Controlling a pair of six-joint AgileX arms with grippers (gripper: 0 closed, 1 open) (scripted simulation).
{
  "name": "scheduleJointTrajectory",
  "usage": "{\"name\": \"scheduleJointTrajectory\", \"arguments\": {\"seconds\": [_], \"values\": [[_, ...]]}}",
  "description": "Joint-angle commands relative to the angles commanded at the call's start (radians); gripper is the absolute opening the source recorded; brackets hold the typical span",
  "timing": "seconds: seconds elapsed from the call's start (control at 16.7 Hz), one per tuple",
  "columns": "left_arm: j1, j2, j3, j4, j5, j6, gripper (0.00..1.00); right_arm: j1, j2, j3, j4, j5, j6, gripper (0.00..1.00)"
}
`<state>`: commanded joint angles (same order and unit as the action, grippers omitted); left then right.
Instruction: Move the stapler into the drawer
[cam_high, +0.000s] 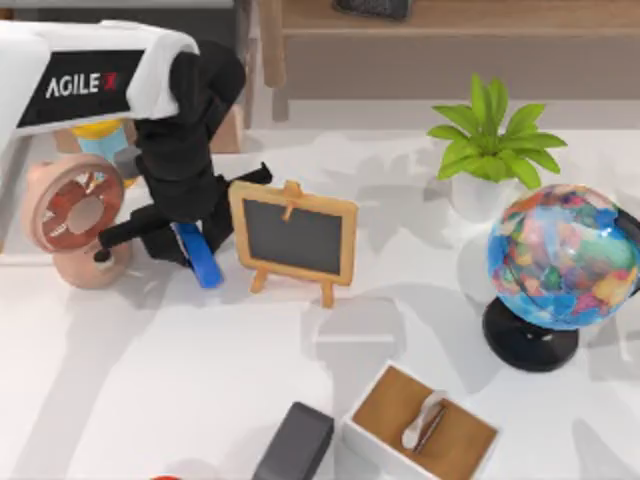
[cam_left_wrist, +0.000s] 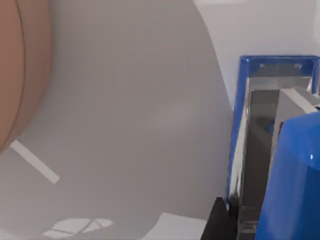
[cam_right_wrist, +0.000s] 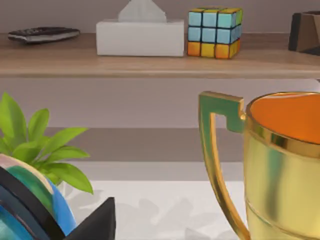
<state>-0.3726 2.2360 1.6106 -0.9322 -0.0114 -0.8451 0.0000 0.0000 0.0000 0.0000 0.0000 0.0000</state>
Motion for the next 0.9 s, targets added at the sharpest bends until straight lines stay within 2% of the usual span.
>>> {"name": "scheduleJointTrajectory", "arguments": {"seconds": [0.42, 0.6, 0.9], "values": [[-0.017, 0.062, 0.106, -0.124, -0.048, 0.010, 0.00, 0.000, 0.000, 0.000, 0.000, 0.000, 0.000, 1.00], [-0.014, 0.071, 0.133, -0.152, -0.034, 0.003, 0.00, 0.000, 0.000, 0.000, 0.000, 0.000, 0.000, 1.00], [-0.005, 0.000, 0.093, -0.108, 0.004, -0.012, 0.00, 0.000, 0.000, 0.000, 0.000, 0.000, 0.000, 1.00]]}}
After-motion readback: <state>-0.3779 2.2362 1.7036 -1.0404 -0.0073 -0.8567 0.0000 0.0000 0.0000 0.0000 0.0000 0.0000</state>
